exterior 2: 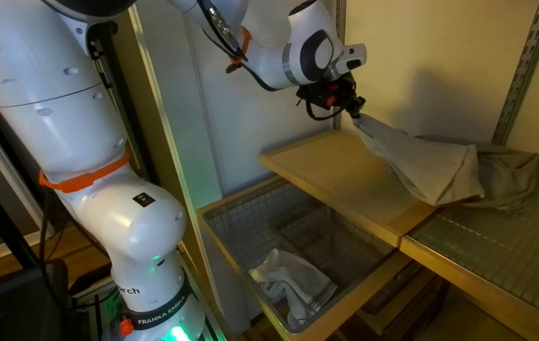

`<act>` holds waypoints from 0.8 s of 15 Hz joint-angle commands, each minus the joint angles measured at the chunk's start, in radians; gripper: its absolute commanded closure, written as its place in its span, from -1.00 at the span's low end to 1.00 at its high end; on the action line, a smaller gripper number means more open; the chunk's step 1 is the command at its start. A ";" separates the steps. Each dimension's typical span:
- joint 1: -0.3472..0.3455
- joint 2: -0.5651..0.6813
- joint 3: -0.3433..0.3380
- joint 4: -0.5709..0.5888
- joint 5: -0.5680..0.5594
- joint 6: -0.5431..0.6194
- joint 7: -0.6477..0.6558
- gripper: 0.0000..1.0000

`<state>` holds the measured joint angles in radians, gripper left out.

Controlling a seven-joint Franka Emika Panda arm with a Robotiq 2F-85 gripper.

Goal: Unfold the cloth

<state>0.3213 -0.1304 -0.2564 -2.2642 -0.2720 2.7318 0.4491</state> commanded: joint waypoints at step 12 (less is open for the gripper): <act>0.194 -0.240 0.074 -0.087 1.037 -0.041 -0.965 0.99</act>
<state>0.4659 -0.4042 -0.1354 -2.3960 0.6071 2.6653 -0.3625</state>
